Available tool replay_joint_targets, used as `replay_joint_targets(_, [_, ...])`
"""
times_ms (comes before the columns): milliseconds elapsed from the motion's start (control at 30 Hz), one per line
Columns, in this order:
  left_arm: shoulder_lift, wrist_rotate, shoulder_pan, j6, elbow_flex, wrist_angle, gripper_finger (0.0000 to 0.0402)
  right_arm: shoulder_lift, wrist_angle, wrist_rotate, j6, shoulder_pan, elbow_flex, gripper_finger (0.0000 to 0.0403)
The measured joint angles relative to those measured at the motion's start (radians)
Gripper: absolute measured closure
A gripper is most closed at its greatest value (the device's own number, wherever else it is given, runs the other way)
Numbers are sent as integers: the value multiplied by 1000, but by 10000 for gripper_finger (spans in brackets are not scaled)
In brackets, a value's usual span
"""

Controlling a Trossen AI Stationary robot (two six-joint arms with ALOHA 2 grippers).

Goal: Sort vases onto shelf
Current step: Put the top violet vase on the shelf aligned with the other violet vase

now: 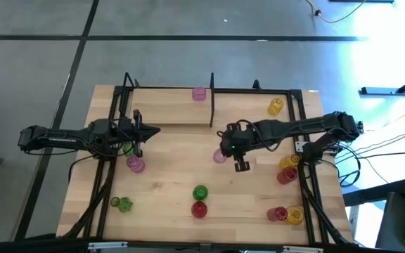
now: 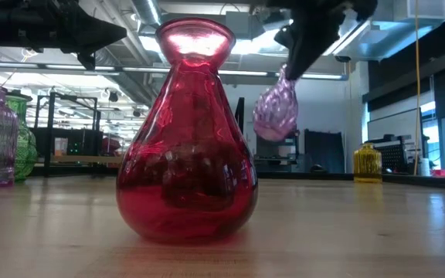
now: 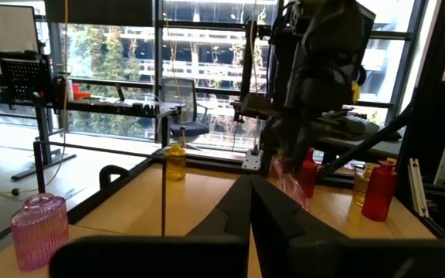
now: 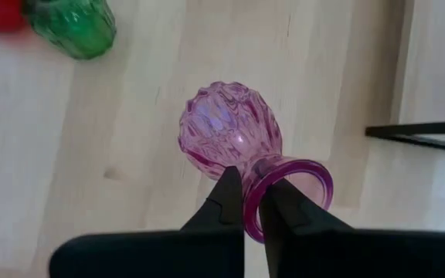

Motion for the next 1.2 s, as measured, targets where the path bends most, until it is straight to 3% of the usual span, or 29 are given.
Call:
replay_joint_targets(233, [1,0,0,0,0,2,401,61,1,-4,-32,7,127,400])
replay_joint_targets(533, [4,0,0,0,0,0,401,244,-119,-5,-97,5,426,399])
replay_joint_targets(767, [4,0,0,0,0,2,401,347,-179,172,-202,-4,650,398])
replay_joint_targets(1000, [4,0,0,0,0,2,401,414,-177,256,-282,-114,756,398])
replay_joint_targets(1200, [4,-2,0,0,0,2,401,468,-162,256,-307,-240,797,398])
